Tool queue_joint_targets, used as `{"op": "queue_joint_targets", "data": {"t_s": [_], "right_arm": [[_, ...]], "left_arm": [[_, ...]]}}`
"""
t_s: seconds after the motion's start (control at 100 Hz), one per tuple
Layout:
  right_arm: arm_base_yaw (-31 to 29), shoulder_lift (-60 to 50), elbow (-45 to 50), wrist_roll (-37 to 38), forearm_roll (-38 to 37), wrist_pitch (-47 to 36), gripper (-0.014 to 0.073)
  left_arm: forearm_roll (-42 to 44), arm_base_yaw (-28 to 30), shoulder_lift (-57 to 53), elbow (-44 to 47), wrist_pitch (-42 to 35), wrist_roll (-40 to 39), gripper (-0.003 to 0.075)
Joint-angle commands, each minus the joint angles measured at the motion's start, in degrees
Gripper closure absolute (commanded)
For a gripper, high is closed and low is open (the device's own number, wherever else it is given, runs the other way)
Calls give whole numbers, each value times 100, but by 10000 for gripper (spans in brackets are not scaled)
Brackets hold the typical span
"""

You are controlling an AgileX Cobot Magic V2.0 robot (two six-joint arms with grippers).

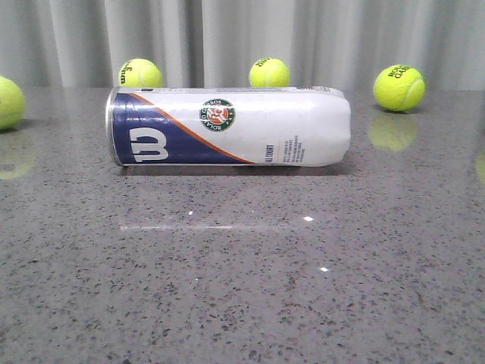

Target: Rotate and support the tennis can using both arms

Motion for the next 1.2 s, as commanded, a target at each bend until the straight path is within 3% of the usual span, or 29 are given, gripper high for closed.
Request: {"op": "queue_joint_targets", "data": {"t_s": [0.0, 0.11, 0.18, 0.51, 0.84, 1.19], "right_arm": [[-33, 63, -120, -43, 0, -473, 659], [-33, 63, -120, -43, 0, -473, 659], [-33, 63, -120, -43, 0, -473, 659], [-33, 63, -120, -43, 0, -473, 659], [-33, 63, -120, -43, 0, -473, 659], [-33, 63, -120, -43, 0, -473, 659]], "left_arm": [[-38, 14, 264, -244, -267, 51, 476], [-122, 14, 485, -244, -312, 51, 251], [-228, 14, 578, -244, -350, 51, 199], [-1979, 14, 1781, -1059, 18, 249, 220], [-4188, -56, 3328, -2016, 554, 1305, 220], [-4876, -893, 4546, -2529, 83, 1592, 220]]}}
